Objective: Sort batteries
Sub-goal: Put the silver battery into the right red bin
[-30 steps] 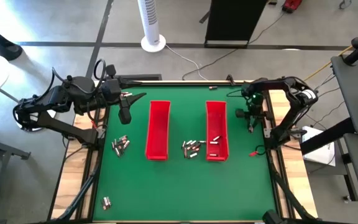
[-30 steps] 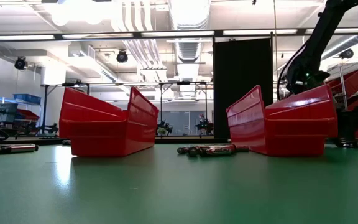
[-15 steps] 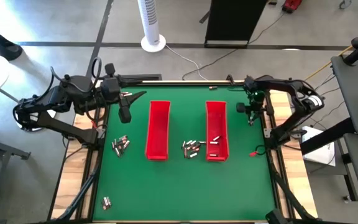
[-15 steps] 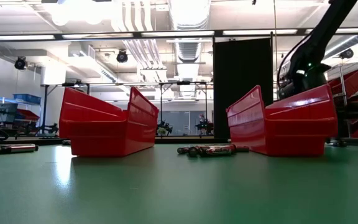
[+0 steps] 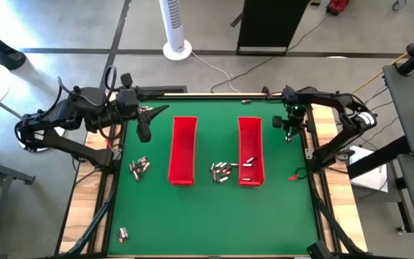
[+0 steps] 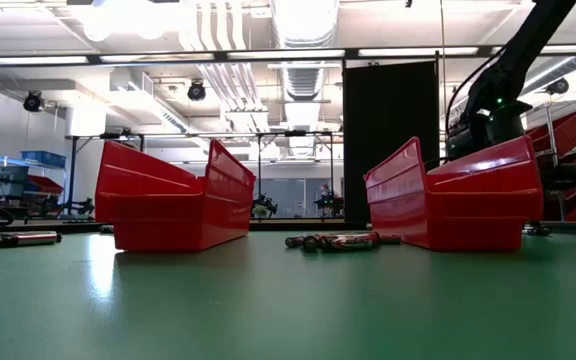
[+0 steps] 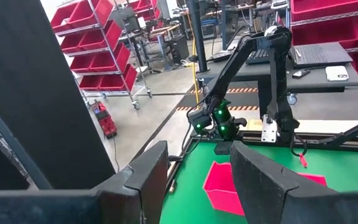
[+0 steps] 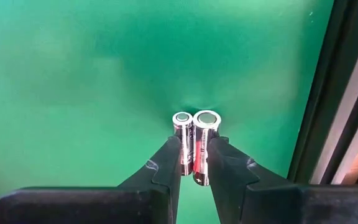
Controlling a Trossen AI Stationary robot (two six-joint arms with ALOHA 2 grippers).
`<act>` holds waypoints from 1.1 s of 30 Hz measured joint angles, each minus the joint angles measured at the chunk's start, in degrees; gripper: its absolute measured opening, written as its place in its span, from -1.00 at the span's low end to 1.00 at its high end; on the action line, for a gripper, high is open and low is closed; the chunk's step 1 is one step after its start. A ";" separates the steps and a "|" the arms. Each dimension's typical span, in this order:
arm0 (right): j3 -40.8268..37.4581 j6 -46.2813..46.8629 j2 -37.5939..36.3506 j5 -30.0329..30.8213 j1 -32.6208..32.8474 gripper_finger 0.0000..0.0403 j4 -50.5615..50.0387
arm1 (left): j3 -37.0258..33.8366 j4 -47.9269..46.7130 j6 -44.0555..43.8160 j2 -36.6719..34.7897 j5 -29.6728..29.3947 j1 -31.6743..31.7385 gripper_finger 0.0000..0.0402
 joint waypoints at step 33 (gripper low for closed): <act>-0.22 -0.90 -2.62 3.78 -0.02 -0.65 2.12 | 0.00 0.07 -1.55 -1.55 0.00 0.00 -0.23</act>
